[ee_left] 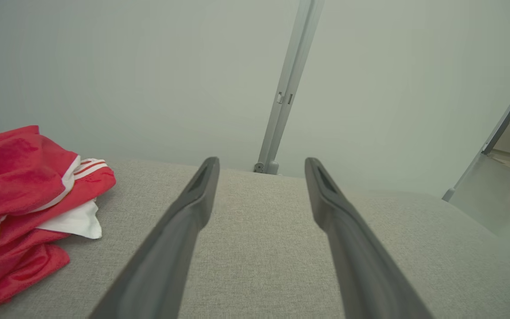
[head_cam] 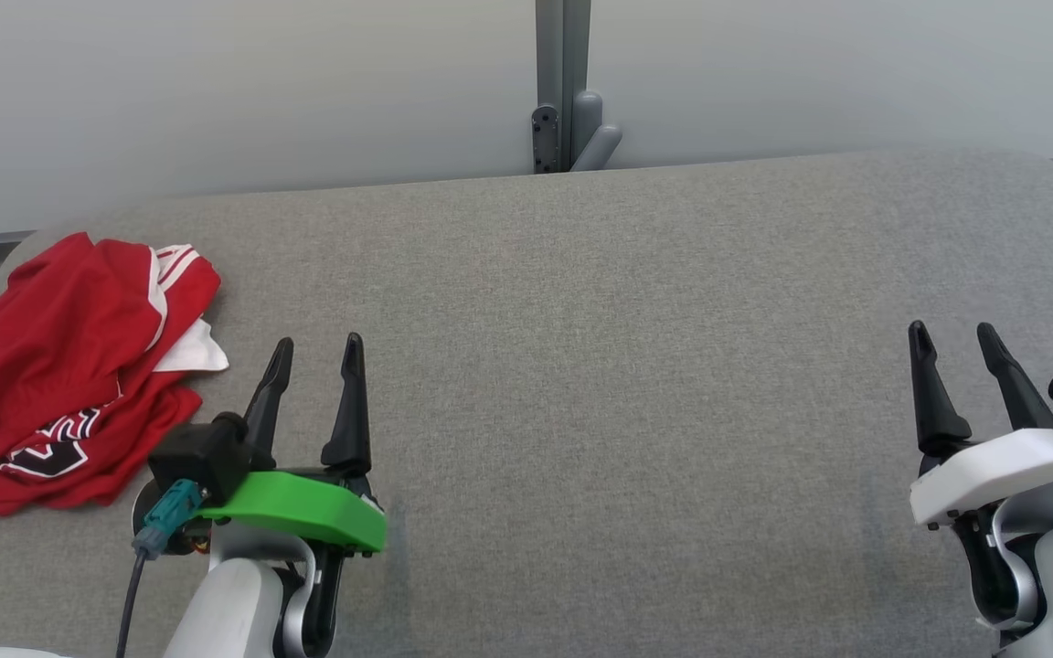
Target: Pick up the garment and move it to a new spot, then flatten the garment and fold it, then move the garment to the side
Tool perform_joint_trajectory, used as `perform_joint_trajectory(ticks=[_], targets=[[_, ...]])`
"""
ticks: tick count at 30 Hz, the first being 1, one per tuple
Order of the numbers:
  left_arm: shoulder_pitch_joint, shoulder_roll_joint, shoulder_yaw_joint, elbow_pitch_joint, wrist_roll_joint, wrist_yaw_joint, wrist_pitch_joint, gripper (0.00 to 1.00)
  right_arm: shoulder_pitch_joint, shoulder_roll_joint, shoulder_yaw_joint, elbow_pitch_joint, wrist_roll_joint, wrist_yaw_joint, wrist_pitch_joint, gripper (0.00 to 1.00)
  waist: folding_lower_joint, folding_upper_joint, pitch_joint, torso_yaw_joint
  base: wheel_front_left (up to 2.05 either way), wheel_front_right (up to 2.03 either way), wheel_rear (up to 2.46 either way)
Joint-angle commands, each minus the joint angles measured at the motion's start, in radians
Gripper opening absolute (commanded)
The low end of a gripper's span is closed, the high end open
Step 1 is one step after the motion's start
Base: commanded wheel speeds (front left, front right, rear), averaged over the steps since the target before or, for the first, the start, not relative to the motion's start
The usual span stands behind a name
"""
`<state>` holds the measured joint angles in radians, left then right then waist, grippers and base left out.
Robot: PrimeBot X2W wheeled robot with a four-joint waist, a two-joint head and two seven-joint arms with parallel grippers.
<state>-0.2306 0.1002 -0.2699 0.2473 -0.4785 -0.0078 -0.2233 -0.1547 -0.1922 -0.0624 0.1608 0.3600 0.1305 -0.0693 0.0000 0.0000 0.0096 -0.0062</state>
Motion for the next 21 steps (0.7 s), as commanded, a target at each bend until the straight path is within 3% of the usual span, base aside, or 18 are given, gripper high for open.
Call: perform_joint_trajectory(ticks=[1,21], targets=[[0.007,0.006,0.005,-0.011,0.037,0.007,0.009,1.00,0.007,-0.001,0.007,-0.015,-0.031,0.000,-0.018,1.00,0.0000,0.0000,-0.001,0.000,0.00,0.00,0.00],[0.039,0.010,0.024,-0.030,0.172,0.039,0.069,1.00,0.053,0.042,0.035,-0.018,-0.139,0.000,-0.107,1.00,0.0000,0.0000,-0.008,0.001,0.00,0.00,0.00]])
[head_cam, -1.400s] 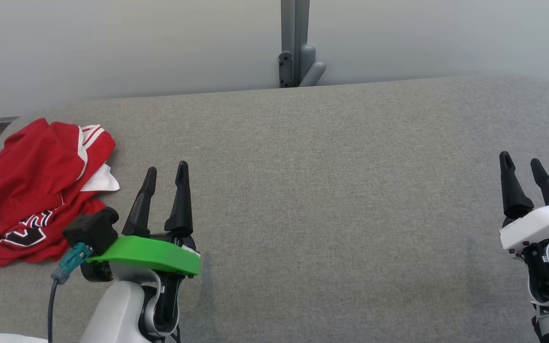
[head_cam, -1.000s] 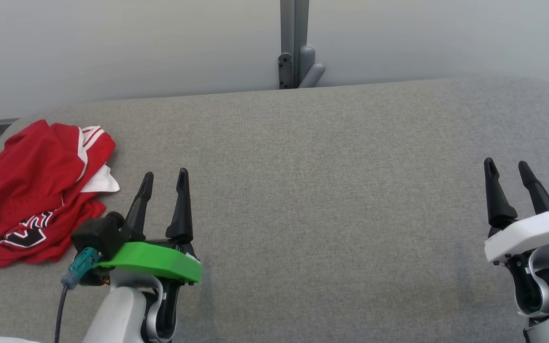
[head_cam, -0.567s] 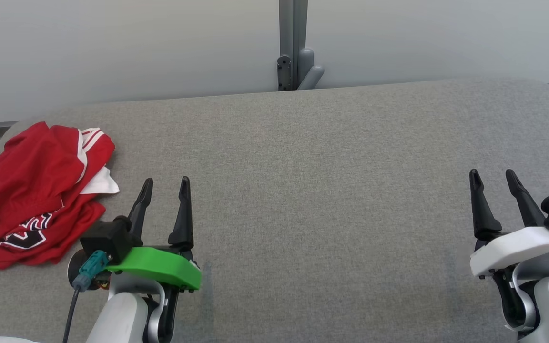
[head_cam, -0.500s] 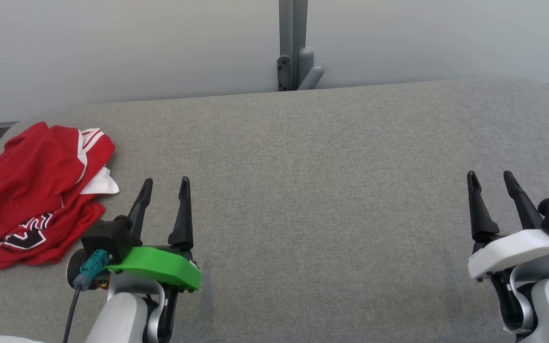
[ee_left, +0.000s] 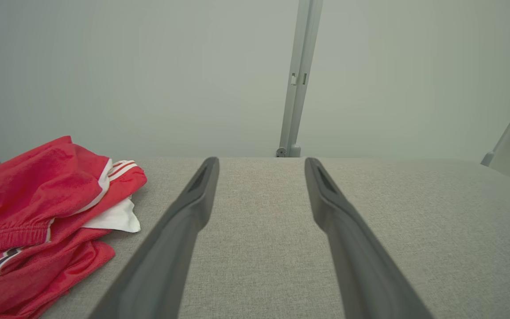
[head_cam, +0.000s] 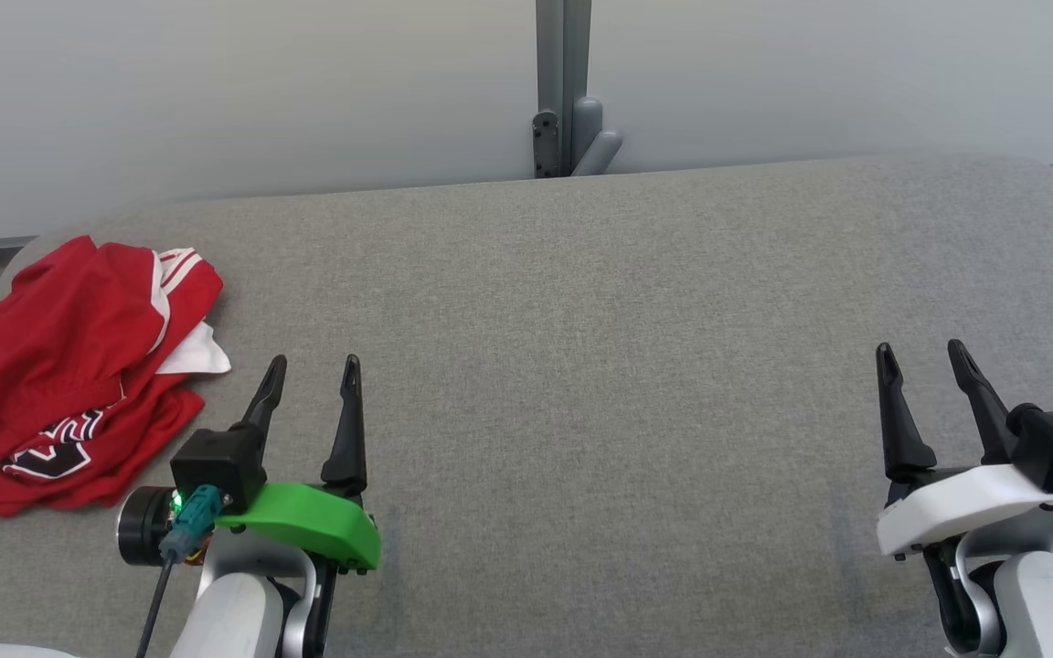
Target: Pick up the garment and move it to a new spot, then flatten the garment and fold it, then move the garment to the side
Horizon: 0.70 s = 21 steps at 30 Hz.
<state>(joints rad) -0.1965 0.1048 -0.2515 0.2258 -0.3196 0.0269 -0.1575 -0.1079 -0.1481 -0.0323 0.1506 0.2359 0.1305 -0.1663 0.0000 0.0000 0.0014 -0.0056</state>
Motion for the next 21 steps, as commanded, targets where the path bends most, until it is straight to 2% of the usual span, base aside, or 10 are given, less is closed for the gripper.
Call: perform_joint_trajectory(ticks=[1,21], targets=[[0.008,0.006,0.006,-0.010,0.020,0.007,0.005,1.00,0.008,-0.002,0.007,-0.008,-0.019,0.000,-0.013,1.00,0.0000,0.0000,-0.001,0.001,0.00,0.00,0.00],[0.049,0.022,0.019,-0.041,0.140,0.035,0.048,1.00,0.037,0.028,0.035,0.027,-0.066,0.000,-0.092,1.00,0.0000,0.0000,-0.009,0.003,0.00,0.00,0.00]])
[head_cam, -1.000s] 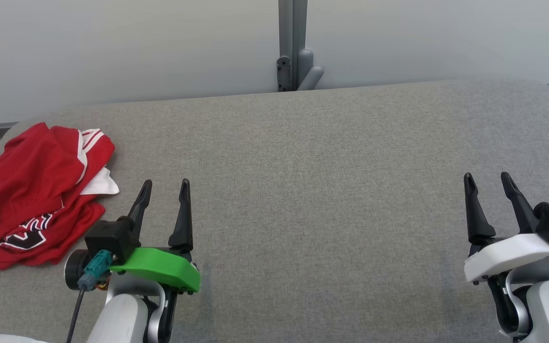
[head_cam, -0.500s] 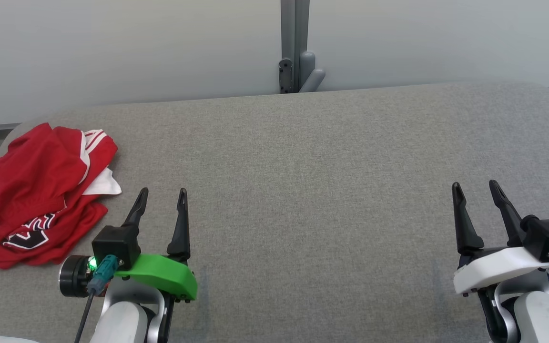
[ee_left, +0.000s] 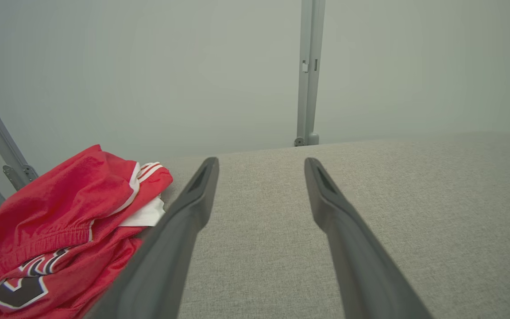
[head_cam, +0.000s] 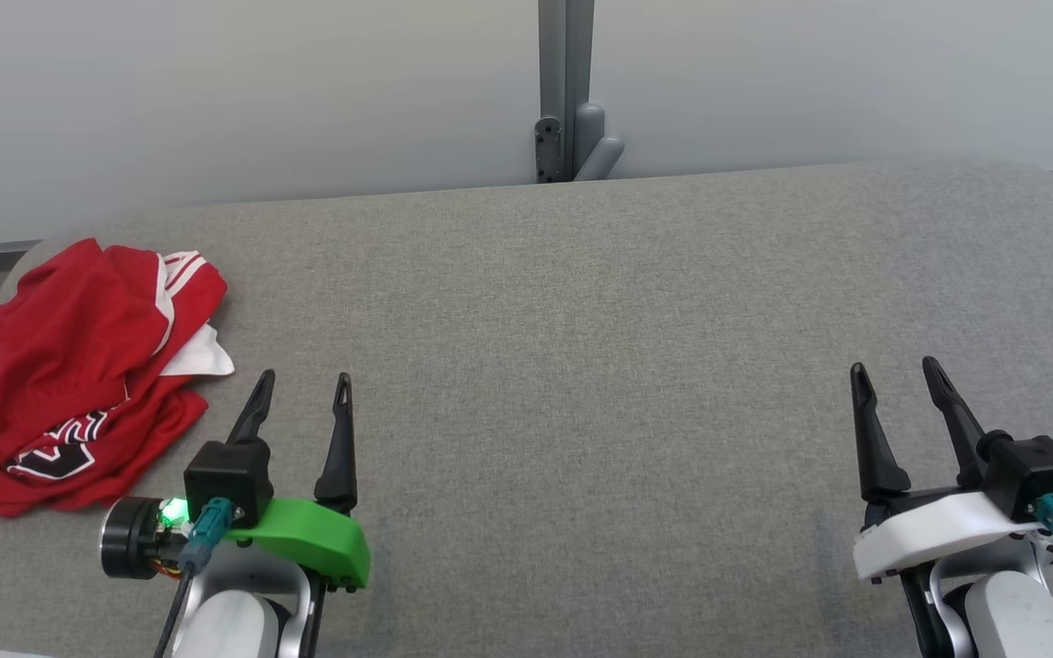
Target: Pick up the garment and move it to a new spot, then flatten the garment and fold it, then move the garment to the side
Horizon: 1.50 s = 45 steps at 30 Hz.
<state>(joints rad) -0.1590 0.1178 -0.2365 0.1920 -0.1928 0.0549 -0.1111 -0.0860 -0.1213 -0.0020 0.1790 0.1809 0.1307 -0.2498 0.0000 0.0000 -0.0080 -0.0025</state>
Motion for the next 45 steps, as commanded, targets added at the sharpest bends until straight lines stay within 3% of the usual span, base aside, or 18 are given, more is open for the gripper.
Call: perform_joint_trajectory(ticks=[1,30,37,45], targets=[[0.014,0.010,0.005,-0.008,0.019,0.008,0.004,1.00,0.016,0.002,0.006,-0.001,-0.016,0.000,-0.012,1.00,0.0000,0.0000,0.000,0.001,0.00,0.00,0.00],[0.030,0.007,0.003,0.001,-0.035,0.025,0.026,1.00,0.007,0.014,-0.008,0.054,0.021,0.000,-0.018,1.00,0.0000,0.0000,-0.010,0.012,0.00,0.00,0.00],[0.018,0.012,0.008,0.003,-0.040,0.032,0.022,1.00,0.015,0.015,-0.002,0.041,0.020,0.000,-0.018,1.00,0.0000,0.0000,-0.007,0.075,0.00,0.00,0.00],[0.020,0.022,0.027,-0.002,-0.054,0.048,0.012,1.00,0.007,0.013,0.017,0.027,0.018,0.000,-0.018,1.00,0.0000,0.0000,-0.006,0.195,0.00,0.00,0.00]])
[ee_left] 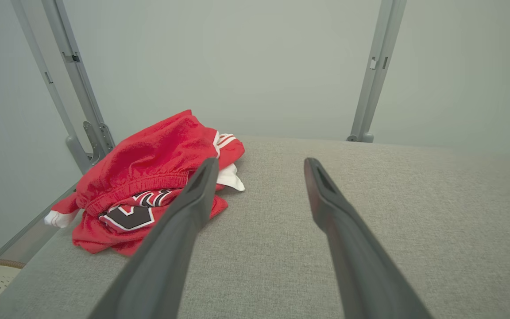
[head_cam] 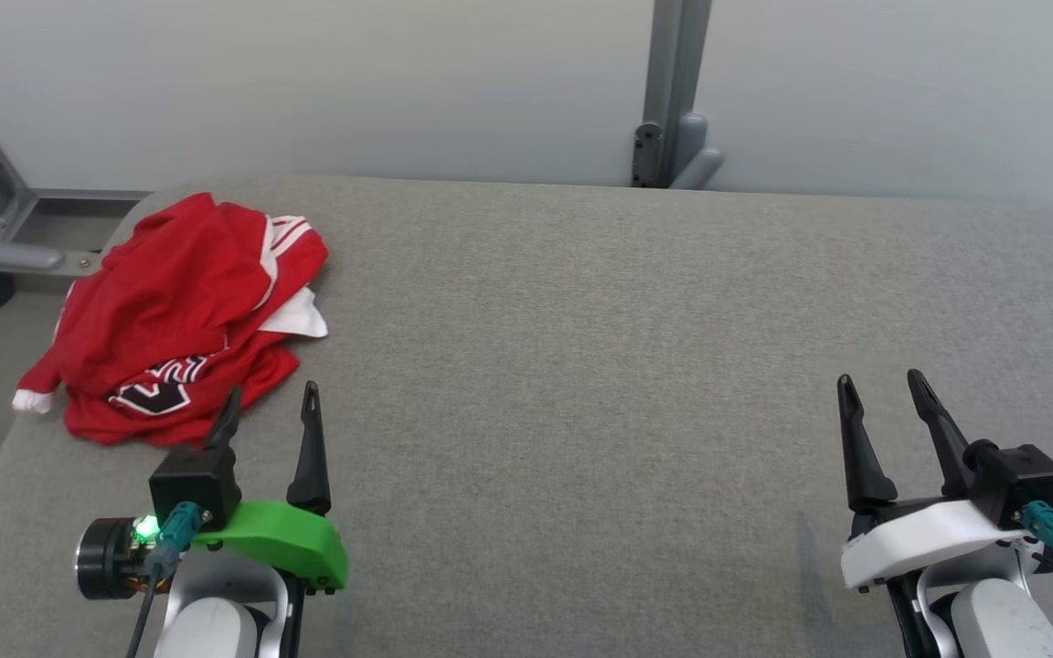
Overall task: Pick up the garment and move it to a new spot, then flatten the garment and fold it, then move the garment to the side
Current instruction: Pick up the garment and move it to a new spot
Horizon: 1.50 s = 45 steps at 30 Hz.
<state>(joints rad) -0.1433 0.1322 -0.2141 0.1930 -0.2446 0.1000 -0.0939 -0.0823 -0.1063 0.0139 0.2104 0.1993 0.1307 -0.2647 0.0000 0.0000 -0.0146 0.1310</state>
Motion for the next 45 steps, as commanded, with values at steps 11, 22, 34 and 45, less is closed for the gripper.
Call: perform_joint_trajectory(ticks=[11,22,34,45], targets=[[0.014,0.022,0.031,-0.015,-0.026,0.024,-0.014,1.00,-0.010,0.003,0.046,-0.024,-0.001,0.000,-0.003,1.00,0.0000,0.0000,0.002,0.214,0.00,0.00,0.00],[0.017,0.024,0.033,-0.019,-0.038,0.034,-0.019,1.00,-0.007,0.011,0.059,-0.021,-0.003,0.000,-0.003,1.00,0.0000,0.0000,0.003,0.268,0.00,0.00,0.00],[0.005,0.029,0.035,-0.014,-0.048,0.041,-0.021,1.00,-0.013,0.011,0.061,-0.016,-0.014,0.000,-0.003,1.00,0.0000,0.0000,0.010,0.261,0.00,0.00,0.00],[-0.092,0.032,0.047,-0.055,-0.072,0.031,-0.034,1.00,-0.048,-0.005,0.076,-0.044,-0.012,0.000,0.014,1.00,0.0000,0.0000,0.072,0.234,0.00,0.00,0.00]])
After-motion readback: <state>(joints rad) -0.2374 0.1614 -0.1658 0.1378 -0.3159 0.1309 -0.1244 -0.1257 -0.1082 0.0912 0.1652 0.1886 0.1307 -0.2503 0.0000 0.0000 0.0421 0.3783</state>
